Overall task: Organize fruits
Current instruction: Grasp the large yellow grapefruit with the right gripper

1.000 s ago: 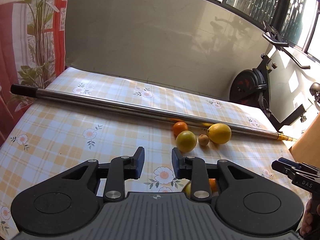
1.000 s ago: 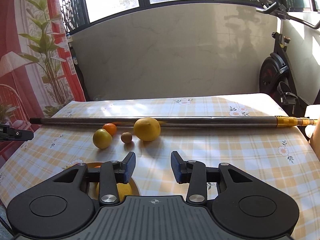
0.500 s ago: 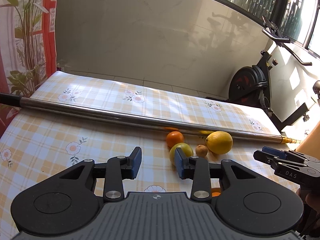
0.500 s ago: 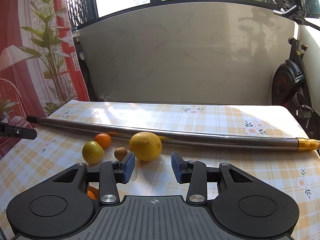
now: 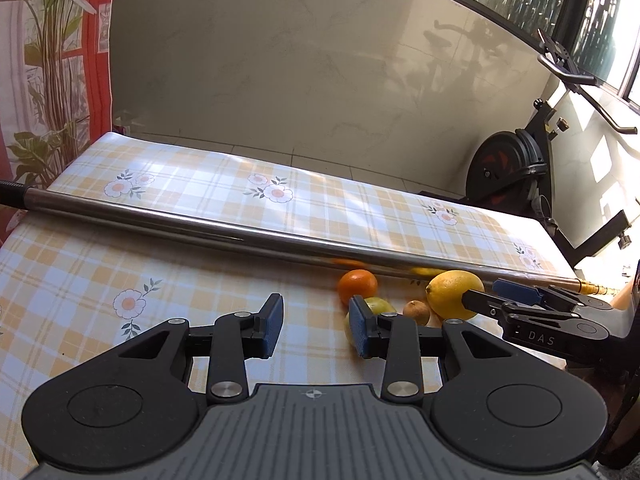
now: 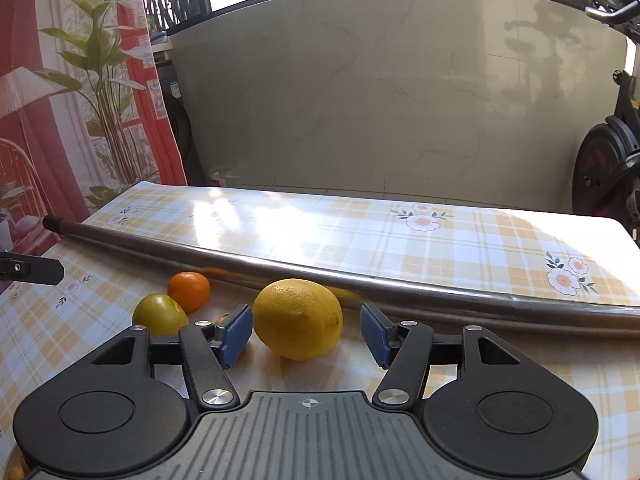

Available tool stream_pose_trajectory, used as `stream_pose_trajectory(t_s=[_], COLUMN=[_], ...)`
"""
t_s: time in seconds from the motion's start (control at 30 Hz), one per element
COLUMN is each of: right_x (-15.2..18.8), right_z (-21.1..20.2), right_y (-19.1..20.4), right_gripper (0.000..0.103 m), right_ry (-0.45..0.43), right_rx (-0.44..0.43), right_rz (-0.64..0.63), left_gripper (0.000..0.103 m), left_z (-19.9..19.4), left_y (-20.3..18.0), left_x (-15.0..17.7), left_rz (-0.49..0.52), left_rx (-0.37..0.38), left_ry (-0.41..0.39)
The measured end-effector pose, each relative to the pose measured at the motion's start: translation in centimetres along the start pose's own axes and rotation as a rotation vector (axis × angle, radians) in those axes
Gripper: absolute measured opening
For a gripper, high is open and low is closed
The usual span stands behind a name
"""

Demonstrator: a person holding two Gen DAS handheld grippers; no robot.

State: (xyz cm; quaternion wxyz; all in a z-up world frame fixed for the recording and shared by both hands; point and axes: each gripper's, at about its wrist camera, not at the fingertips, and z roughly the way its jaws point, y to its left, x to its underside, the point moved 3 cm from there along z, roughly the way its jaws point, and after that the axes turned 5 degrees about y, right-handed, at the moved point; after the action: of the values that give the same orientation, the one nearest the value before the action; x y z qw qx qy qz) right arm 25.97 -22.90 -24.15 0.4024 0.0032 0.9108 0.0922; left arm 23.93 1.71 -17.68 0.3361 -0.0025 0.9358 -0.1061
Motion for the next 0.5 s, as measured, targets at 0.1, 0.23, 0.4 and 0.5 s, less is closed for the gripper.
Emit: stream_pose_trajectory(t_s=[0.1,0.23,0.4,0.5], right_x=[-0.3,-0.6,-0.5,-0.3], right_z=[1.0,2.2,3.3,3.4], right_y=[0.3,0.1,-0.1,-0.5], right_gripper=[0.056,0.057,0.059,0.058], right_ry=[0.005,0.02,0.057,0.066], right_rx=[0.002,0.009,-0.022,-0.038], right_rz=[-0.023,-0.009,0.01,0.042], left_gripper=[0.038,0.038,0.038,0.038], left_z=[0.2,0.3,0.4,0.5], left_y=[0.2,0.4,0.2,0.1], left_x=[0.0,0.0,0.1,0.1], left_rz=[-0.008,-0.013,-0.017,-0.018], left_rx=[-0.001,0.001,-0.008,-0.005], left_ry=[0.003,0.006,0.006,0.006])
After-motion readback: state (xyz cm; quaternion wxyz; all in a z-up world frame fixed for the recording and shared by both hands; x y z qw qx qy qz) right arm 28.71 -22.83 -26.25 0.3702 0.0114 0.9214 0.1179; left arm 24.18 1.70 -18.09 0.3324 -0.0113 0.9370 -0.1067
